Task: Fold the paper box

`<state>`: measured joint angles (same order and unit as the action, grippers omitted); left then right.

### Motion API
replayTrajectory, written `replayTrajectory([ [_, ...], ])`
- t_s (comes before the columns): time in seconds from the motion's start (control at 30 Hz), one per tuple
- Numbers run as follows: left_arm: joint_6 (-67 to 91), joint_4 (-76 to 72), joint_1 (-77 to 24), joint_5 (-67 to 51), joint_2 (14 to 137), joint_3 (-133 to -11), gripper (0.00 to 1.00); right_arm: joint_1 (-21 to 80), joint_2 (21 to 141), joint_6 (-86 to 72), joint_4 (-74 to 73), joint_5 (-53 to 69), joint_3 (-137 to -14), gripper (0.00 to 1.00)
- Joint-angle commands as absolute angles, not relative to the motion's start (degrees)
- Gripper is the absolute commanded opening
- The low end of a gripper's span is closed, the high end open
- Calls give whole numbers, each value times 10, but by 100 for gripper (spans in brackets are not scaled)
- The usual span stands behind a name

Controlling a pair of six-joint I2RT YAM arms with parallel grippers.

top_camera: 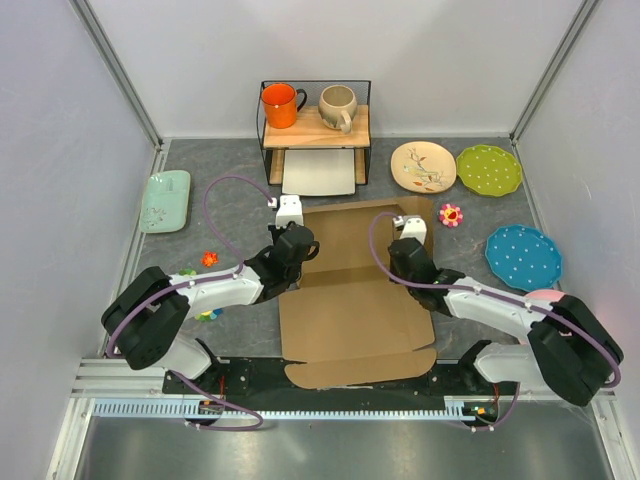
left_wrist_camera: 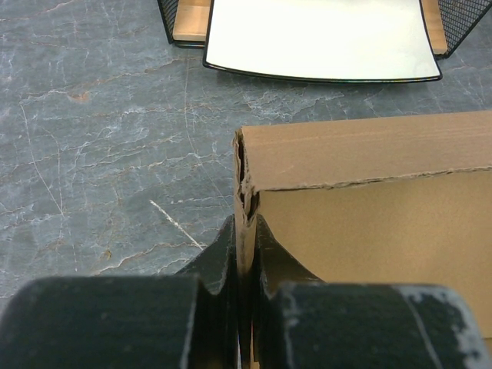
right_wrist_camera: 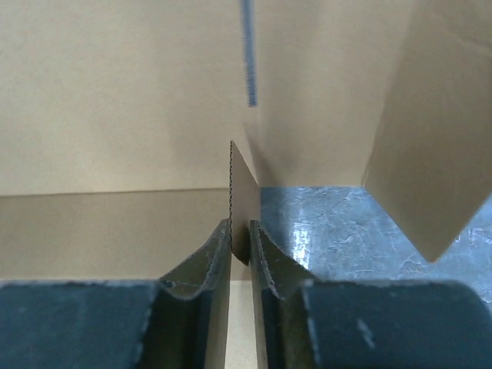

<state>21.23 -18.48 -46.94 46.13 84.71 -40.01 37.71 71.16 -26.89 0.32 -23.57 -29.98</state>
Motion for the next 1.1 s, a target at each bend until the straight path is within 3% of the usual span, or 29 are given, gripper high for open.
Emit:
replayTrajectory([
  [0.0, 215, -143, -468, 454, 861, -401, 2, 438, 747, -214, 28, -297, -335, 20],
  [0.03, 216, -142, -468, 454, 862, -402, 2, 454, 757, -208, 19, -313, -344, 22],
  [0.1, 218, -134, -468, 454, 863, -403, 2, 466, 766, -208, 12, -330, -350, 35],
  [0.17, 218, -127, -468, 459, 860, -401, 2, 469, 744, -218, 2, -356, -355, 57],
  [0.27, 217, -125, -468, 461, 855, -399, 2, 469, 684, -218, -36, -398, -373, 73],
  [0.37, 220, -125, -468, 463, 853, -399, 2, 468, 629, -191, -51, -451, -395, 81],
  [0.5, 232, -118, -468, 454, 850, -409, 2, 445, 598, -168, -53, -477, -417, 82],
  [0.7, 242, -110, -468, 433, 841, -410, 2, 383, 657, -163, -43, -446, -444, 78],
  [1.07, 241, -91, -468, 422, 825, -401, 2, 367, 744, -123, 34, -408, -481, 73],
])
